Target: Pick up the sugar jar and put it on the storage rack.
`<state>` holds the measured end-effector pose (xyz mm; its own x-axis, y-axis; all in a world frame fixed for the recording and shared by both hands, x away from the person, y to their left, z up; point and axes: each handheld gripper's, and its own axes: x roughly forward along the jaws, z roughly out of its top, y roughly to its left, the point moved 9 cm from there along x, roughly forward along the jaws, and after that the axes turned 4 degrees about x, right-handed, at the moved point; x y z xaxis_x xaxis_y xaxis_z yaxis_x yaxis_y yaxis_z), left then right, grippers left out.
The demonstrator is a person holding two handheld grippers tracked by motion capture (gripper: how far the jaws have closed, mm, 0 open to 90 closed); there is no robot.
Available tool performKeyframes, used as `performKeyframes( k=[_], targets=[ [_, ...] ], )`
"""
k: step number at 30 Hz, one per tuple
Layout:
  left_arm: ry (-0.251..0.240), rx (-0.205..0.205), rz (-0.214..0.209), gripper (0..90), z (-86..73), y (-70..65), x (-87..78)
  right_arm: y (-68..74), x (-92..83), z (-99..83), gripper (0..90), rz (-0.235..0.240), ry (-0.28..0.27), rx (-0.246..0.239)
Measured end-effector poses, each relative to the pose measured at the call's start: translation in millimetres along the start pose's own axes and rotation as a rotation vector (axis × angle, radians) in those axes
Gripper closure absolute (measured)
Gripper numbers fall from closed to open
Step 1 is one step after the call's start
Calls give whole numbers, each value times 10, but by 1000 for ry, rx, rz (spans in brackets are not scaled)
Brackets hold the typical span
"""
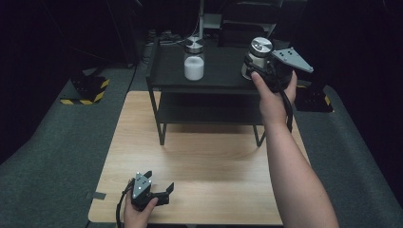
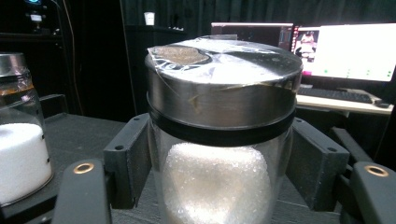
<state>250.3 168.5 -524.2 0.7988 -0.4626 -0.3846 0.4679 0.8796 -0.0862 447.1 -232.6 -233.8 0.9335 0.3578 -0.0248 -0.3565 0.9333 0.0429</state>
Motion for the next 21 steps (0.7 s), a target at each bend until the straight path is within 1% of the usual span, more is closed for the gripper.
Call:
performKeyframes(
  k=[6, 12, 17, 21],
  targets=[
    [0, -2, 0, 8, 0, 2, 0, 7, 46, -10, 305, 2, 1, -15],
    [-2, -1, -3, 8, -2, 5, -1, 1, 90, -40, 305, 1, -5, -7],
    [-2, 0, -4, 8, -2, 5, -1, -15, 113, -60, 305, 0, -11, 10],
    [-3, 2, -5, 8, -2, 4, -1, -6, 121, -73, 304, -5, -17, 11]
  ],
)
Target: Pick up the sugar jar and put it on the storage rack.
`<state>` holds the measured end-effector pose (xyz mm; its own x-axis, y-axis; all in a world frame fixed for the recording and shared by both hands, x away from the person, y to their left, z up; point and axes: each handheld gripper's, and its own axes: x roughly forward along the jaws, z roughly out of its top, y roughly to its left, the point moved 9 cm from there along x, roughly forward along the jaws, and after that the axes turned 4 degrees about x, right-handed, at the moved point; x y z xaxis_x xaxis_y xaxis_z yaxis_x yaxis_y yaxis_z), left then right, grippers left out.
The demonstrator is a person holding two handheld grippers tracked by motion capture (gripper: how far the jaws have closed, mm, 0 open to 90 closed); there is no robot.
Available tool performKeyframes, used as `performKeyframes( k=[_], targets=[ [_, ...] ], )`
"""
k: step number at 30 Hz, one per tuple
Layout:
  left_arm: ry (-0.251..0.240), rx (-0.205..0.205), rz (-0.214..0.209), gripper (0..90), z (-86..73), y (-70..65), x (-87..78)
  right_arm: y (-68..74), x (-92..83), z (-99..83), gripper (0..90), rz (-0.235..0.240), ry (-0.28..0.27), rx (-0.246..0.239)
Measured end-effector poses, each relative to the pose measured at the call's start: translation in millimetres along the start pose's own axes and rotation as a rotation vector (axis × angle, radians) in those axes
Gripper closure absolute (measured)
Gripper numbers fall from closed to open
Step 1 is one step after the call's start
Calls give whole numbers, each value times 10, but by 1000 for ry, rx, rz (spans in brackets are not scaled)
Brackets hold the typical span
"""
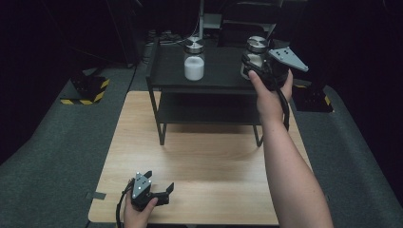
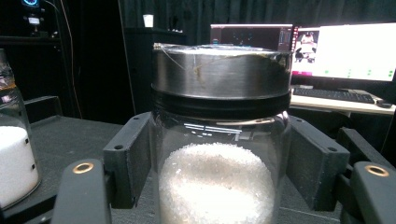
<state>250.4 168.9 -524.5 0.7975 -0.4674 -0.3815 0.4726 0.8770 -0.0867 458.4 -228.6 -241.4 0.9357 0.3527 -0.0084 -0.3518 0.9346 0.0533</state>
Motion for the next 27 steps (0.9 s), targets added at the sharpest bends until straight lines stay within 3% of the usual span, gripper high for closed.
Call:
performKeyframes(
  k=[20, 25, 27],
  targets=[
    [2, -6, 6, 8, 2, 8, 2, -8, -4, 10, 272, 11, 11, -1],
    [2, -9, 5, 8, 2, 11, 2, -5, -6, 8, 157, 16, 14, 4],
    [4, -10, 5, 8, 3, 12, 4, 4, -6, 7, 70, 12, 10, 4]
  ],
)
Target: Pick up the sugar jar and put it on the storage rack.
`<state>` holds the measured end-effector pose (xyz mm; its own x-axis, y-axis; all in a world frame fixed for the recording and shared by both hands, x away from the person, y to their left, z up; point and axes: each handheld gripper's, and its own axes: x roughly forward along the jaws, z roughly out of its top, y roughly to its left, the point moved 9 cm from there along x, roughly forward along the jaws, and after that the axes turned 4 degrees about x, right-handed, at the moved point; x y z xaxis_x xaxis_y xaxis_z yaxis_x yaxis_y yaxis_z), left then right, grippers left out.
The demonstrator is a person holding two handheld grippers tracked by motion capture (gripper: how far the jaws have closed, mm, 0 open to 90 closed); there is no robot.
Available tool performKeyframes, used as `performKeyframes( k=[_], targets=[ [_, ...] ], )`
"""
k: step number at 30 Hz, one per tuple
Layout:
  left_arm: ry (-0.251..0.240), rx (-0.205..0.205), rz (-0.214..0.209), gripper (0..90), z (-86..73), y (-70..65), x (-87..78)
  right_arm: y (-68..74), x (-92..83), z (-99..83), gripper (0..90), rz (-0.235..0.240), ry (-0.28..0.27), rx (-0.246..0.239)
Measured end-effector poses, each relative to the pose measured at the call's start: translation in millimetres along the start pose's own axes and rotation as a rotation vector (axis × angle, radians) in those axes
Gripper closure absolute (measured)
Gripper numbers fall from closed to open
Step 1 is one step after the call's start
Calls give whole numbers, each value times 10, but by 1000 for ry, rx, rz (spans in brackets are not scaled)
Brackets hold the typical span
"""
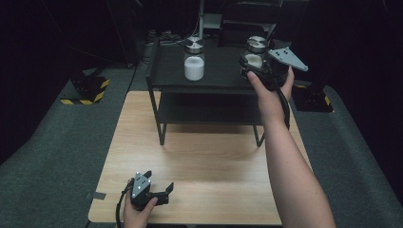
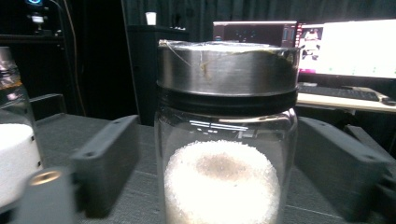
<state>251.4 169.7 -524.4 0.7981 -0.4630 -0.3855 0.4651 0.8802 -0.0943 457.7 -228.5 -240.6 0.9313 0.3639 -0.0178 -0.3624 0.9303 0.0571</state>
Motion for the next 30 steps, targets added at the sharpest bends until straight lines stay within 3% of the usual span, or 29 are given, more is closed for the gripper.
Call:
performKeyframes(
  k=[2, 20, 30],
  targets=[
    [0, 0, -1, 8, 0, 1, 0, 18, -3, -7, 1, -15, -3, -6],
    [-2, 0, -1, 8, -2, 1, -2, 18, -240, 5, 0, 16, -31, -20],
    [0, 4, -1, 8, 0, 0, -2, 30, -476, -84, 0, 43, -41, -37]
  ],
)
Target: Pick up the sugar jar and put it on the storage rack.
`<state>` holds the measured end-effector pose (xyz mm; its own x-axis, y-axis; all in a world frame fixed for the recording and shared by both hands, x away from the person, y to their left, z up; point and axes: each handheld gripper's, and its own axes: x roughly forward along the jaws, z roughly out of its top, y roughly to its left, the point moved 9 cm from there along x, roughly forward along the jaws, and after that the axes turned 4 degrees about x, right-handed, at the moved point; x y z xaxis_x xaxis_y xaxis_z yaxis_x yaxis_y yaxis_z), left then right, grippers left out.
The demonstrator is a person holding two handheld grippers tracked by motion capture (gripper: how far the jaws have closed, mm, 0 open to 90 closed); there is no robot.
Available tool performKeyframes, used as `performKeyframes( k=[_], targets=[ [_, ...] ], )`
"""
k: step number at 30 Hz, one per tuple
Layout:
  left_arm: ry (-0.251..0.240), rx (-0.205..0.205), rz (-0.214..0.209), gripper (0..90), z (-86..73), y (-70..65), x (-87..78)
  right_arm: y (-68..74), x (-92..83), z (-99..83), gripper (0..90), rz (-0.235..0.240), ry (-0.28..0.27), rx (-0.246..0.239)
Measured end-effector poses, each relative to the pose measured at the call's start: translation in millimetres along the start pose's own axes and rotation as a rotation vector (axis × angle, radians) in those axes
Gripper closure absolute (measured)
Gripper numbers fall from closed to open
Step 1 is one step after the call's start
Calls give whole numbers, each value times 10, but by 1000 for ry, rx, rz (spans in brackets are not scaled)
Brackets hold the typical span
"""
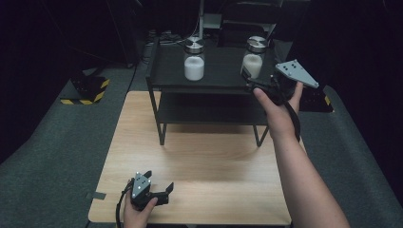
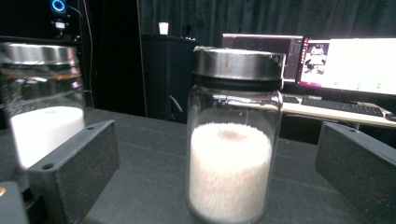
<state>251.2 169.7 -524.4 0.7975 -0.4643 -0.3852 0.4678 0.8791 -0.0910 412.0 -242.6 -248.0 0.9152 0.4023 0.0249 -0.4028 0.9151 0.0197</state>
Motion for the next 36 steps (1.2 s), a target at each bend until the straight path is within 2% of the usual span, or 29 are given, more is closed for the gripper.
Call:
performKeyframes(
  k=[7, 9, 24, 36],
  targets=[
    [3, 1, -1, 8, 3, 0, 2, 39, -210, -118, 0, 31, -21, -21],
    [5, 6, -2, 8, 4, -3, 1, 38, -259, -149, 0, 33, -22, -13],
    [-5, 12, 0, 8, -4, -12, -5, -54, -682, -411, 0, 59, -43, -2],
    [-4, 23, 2, 8, -3, -24, -4, -103, -1014, -690, 0, 86, -46, -4]
  ],
)
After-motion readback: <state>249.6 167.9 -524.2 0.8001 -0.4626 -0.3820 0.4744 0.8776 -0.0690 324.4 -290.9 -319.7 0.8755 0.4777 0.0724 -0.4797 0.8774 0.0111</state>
